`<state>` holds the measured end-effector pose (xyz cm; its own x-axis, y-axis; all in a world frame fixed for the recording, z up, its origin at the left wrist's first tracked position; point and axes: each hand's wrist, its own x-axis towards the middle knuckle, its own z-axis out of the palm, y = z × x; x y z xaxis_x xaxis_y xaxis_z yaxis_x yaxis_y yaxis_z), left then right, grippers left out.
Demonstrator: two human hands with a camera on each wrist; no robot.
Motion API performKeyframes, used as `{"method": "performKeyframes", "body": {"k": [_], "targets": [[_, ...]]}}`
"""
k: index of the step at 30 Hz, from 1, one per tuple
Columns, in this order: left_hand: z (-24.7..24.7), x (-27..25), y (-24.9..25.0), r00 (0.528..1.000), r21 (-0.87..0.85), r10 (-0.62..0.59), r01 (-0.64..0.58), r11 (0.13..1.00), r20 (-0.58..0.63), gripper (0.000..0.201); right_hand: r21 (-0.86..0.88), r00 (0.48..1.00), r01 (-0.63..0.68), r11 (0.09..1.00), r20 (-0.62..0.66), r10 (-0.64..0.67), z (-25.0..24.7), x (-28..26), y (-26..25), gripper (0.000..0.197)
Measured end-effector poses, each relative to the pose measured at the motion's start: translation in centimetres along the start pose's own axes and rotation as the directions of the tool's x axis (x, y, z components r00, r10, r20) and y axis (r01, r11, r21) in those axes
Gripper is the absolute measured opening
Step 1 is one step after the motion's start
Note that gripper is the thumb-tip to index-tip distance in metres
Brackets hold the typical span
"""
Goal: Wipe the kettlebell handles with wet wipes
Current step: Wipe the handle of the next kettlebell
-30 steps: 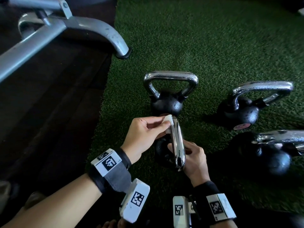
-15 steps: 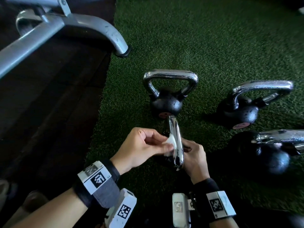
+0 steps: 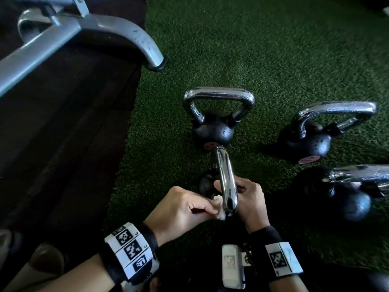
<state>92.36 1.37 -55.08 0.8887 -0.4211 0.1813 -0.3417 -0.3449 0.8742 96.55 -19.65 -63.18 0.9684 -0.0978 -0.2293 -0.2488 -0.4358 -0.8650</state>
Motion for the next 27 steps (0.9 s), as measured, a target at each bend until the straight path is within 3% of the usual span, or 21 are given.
{"method": "performKeyframes", "body": {"k": [5,8,10,14,18,21,27], "targets": [[0.3,0.1,-0.6,0.997,-0.005,-0.074,0.074,0.997,-0.001,0.011,-0.006,1.000,-0.025,1.000,0.003,0.025,-0.2,-0.3,-0.5,0.058],[-0.2,0.2,-0.5,0.971,-0.057,-0.240,0.238,0.970,-0.026,0.019,0.006,0.997,-0.043,0.999,0.062,0.042,-1.1,-0.8,-1.2,0.050],[-0.9,0.6,-0.4,0.937,-0.158,-0.333,0.315,0.936,-0.103,0.022,-0.013,1.000,-0.023,1.000,0.017,0.023,-2.1,-1.5,-2.4,0.039],[-2.5,1.6,0.3,0.896,-0.382,-0.366,0.256,0.888,-0.251,0.025,0.013,0.974,0.143,0.990,-0.179,-0.138,-4.4,-3.6,-7.4,0.007],[-3.6,2.6,2.5,0.903,-0.543,-0.367,0.196,0.817,-0.226,0.028,0.170,0.963,0.269,0.948,-0.041,-0.266,-6.0,-5.9,-12.1,0.017],[-3.8,3.1,3.7,0.916,-0.489,-0.329,0.184,0.853,-0.230,0.025,0.252,0.956,0.260,0.932,0.070,-0.285,-5.9,-6.1,-13.1,0.031],[-3.5,3.5,5.4,0.930,-0.444,-0.319,0.211,0.871,-0.183,0.040,0.549,0.980,0.072,0.833,0.115,-0.160,-5.6,-5.5,-12.6,0.038]]}}
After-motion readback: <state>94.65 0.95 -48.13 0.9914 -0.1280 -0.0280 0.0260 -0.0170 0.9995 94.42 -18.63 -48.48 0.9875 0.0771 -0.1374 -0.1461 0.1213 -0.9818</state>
